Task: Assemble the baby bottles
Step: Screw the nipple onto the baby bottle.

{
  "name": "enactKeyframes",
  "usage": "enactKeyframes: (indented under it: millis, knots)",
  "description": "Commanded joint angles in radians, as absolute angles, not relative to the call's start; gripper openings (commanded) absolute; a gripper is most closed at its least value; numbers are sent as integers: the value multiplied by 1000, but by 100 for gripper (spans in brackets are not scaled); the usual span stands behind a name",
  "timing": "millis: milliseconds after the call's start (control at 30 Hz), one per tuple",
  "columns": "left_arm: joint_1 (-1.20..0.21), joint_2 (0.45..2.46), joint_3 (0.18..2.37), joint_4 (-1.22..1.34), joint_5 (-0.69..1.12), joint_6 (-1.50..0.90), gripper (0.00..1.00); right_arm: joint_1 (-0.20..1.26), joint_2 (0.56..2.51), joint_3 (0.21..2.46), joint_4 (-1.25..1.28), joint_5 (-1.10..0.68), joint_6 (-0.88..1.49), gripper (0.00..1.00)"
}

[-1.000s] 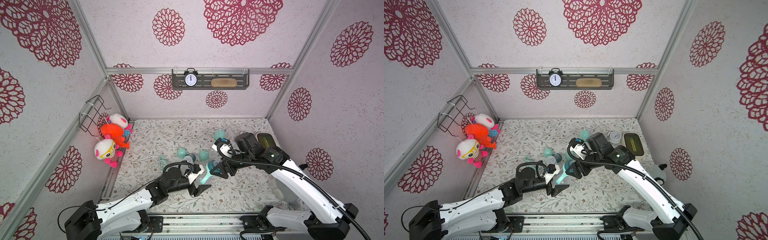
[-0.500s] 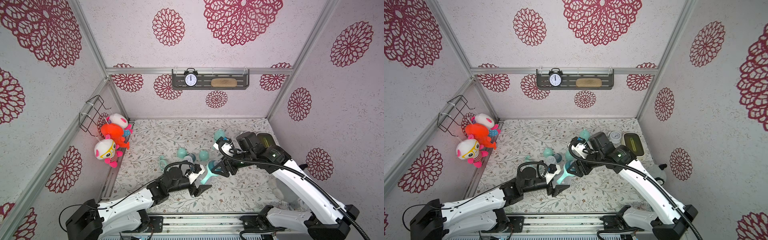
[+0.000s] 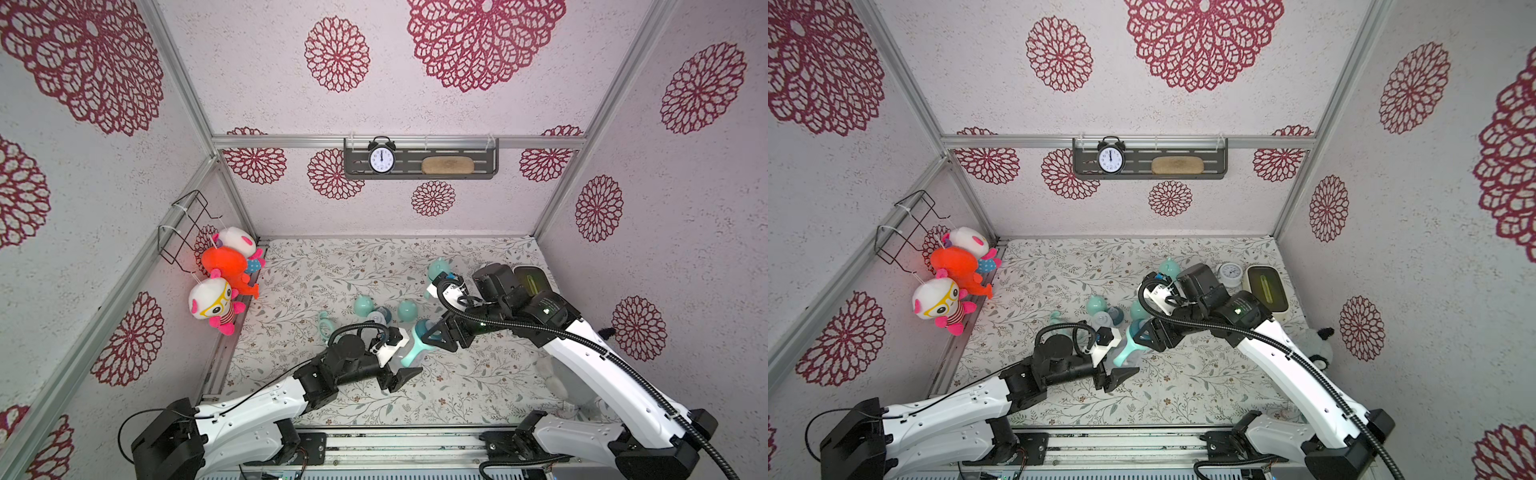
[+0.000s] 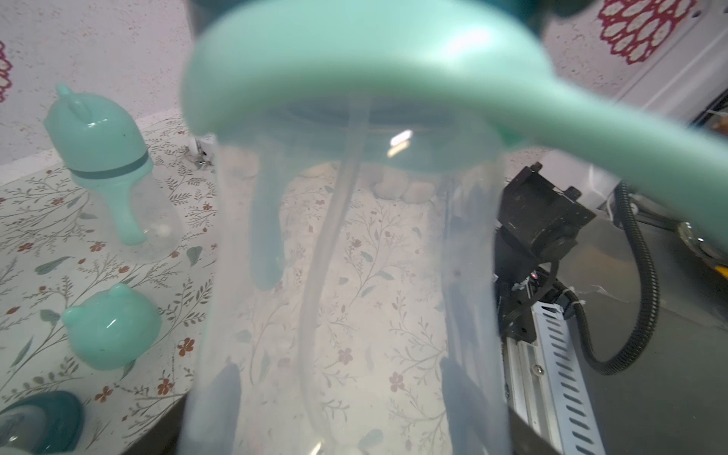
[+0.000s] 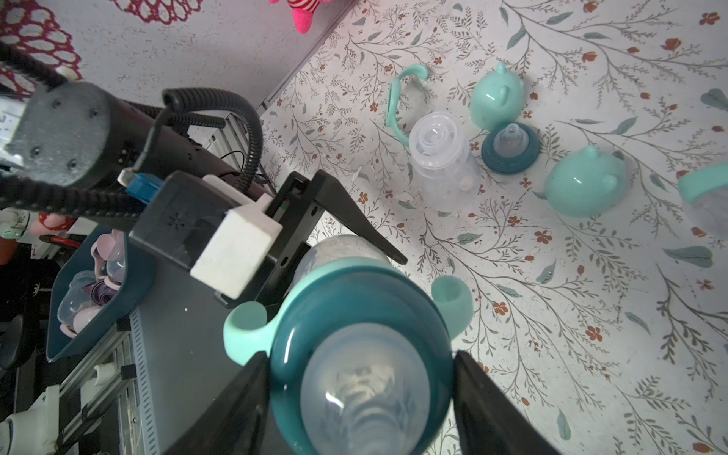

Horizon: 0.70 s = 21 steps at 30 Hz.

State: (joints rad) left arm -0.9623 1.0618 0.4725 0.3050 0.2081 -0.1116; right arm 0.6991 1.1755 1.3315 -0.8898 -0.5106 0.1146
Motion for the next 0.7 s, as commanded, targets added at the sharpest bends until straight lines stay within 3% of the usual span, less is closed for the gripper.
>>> enactKeyframes:
  millis: [0, 167, 267, 367, 667]
  knots:
    - [-991, 1054, 499, 372, 71, -88, 0, 707, 1150, 1325, -875, -552, 256, 45]
    - [-1019, 1064, 490, 423, 10, -73, 0, 724, 1131, 1317, -876, -542, 360, 42]
    - [-1019, 1062, 473, 453, 17, -67, 0, 736, 1113, 1317, -879, -527, 350, 64]
    - [-1018, 1059, 470, 453, 20, -46, 0, 736, 1103, 1321, -873, -520, 335, 75]
    - [-1017, 1048, 469, 437, 51, -51, 0, 736, 1127, 1333, -837, -481, 333, 82]
